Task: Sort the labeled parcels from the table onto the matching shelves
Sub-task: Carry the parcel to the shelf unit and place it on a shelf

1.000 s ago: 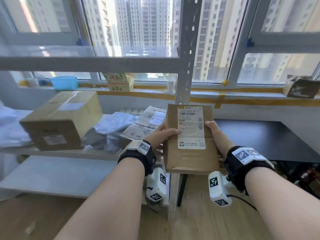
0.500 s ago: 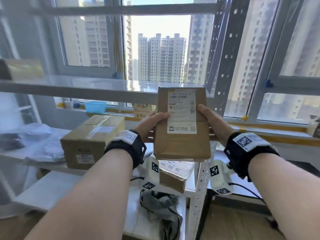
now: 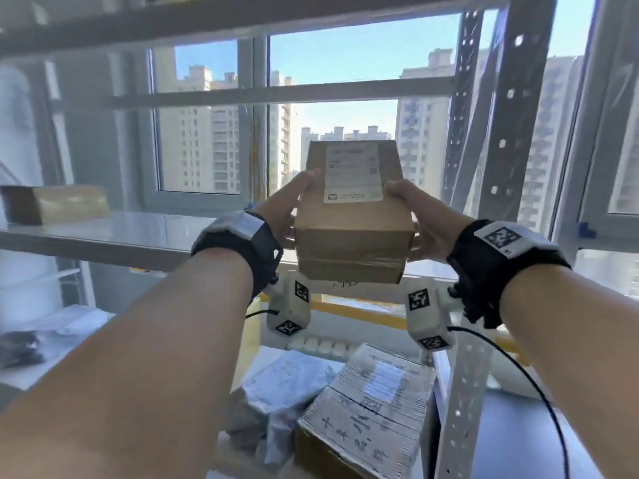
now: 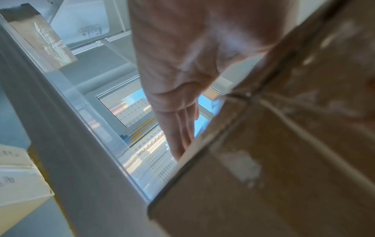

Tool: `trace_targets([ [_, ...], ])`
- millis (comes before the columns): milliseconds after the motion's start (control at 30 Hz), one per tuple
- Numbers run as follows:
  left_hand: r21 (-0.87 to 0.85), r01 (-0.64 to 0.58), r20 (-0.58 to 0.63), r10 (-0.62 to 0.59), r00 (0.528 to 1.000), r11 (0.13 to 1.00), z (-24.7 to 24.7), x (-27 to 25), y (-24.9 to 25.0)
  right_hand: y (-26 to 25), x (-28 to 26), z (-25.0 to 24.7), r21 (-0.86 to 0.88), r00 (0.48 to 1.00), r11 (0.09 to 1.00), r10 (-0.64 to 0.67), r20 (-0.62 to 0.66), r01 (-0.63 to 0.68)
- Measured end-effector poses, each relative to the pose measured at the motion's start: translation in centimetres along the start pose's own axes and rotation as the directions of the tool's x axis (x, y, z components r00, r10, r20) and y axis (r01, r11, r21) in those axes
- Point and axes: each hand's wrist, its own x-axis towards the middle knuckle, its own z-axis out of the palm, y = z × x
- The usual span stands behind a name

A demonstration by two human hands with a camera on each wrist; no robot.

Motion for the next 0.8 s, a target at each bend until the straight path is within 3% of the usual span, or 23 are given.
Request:
trace_targets([
  [233,-0.052,-0.072,0.051,0.075,0.996,0.996,0.5,4.4,0.0,-0.4,6.8,-0.8,0.005,0.992,0.997,0.073,-0.105,-0.073],
  [500,-0.191,-0.001,0.172,0.034,0.985,0.982,1.6,9.4,-0.9,1.5,10.0,0.5,0.196,0.984,0.975,0.131,-0.118,-0.106],
  [800,-0.028,0.119,0.098,-0.116,0.988,0.992,0.1,13.7,-2.5,3.2,11.5,1.9,0.295,0.973,0.945,0.187,-0.136,-0.14],
])
